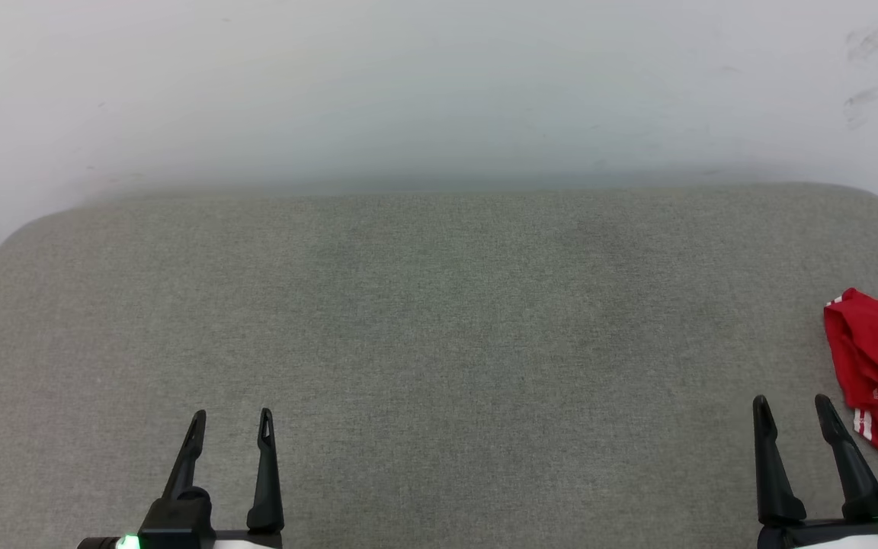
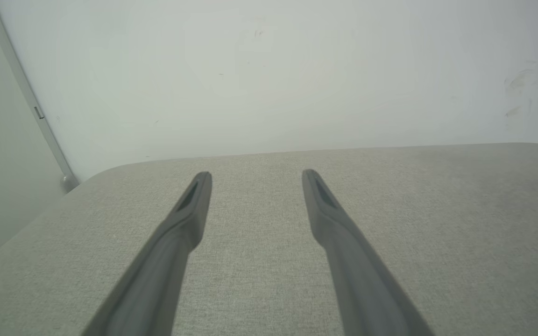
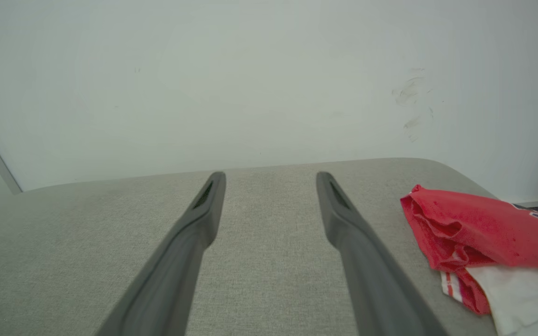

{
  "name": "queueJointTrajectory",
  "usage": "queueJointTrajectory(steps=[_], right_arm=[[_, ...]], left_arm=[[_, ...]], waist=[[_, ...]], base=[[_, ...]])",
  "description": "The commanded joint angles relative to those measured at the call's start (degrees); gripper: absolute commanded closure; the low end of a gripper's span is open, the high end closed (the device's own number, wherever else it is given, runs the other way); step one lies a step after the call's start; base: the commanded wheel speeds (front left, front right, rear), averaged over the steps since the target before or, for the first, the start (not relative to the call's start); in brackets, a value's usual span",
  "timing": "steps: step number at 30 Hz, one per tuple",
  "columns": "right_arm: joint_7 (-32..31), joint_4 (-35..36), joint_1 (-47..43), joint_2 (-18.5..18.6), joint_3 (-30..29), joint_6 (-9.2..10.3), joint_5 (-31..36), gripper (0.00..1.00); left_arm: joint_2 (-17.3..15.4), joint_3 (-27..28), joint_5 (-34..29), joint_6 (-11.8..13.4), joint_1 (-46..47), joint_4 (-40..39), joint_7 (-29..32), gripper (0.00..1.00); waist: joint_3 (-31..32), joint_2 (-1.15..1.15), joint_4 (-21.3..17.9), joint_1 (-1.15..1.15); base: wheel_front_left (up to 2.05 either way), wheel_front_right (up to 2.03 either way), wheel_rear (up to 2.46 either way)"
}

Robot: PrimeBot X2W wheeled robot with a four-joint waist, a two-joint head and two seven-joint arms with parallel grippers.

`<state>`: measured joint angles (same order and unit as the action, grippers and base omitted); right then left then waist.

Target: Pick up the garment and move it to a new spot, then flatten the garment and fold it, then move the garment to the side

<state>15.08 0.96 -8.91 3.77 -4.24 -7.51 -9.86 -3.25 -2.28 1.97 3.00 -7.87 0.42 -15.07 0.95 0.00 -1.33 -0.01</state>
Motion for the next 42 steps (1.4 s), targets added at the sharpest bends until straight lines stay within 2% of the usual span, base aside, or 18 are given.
queueJointTrajectory(steps=[1, 11, 12, 16, 42], right_arm=[[0.1, 0.4, -0.9, -0.3, 0.3, 0.05, -0.3, 0.00], [0.1, 0.1, -1.5, -0.6, 0.4, 0.05, -0.5, 0.00], [0.0, 0.2, -1.1, -0.4, 0.5, 0.00, -0.4, 1.00], [-0.2, -1.9, -1.4, -0.4, 0.6, -0.01, -0.4, 1.00], [-5.7, -5.8, 3.8, 0.6, 1.2, 0.00, -27.2, 1.00]], left_arm=[[0.1, 0.1, 0.2, -0.2, -0.5, 0.1, -0.1, 0.00], [0.2, 0.5, 0.4, -0.2, -0.6, 0.3, -0.1, 0.00], [0.2, 0.4, 0.3, -0.2, -0.1, 0.2, 0.0, 1.00], [0.3, 0.4, 0.3, -0.1, -0.6, 2.4, 0.2, 1.00], [-0.5, 2.0, 29.3, -3.3, 4.2, 6.0, 6.1, 1.00]], waist=[[0.1, 0.00, 0.0, 0.01], [0.1, 0.00, -0.1, 0.01], [0.1, 0.00, -0.1, 0.01], [0.1, 0.00, -0.2, 0.01], [-0.1, 0.00, 0.1, 0.01]], base=[[0.00, 0.00, 0.00], [0.00, 0.00, 0.00], [0.00, 0.00, 0.00], [0.00, 0.00, 0.00], [0.00, 0.00, 0.00]])
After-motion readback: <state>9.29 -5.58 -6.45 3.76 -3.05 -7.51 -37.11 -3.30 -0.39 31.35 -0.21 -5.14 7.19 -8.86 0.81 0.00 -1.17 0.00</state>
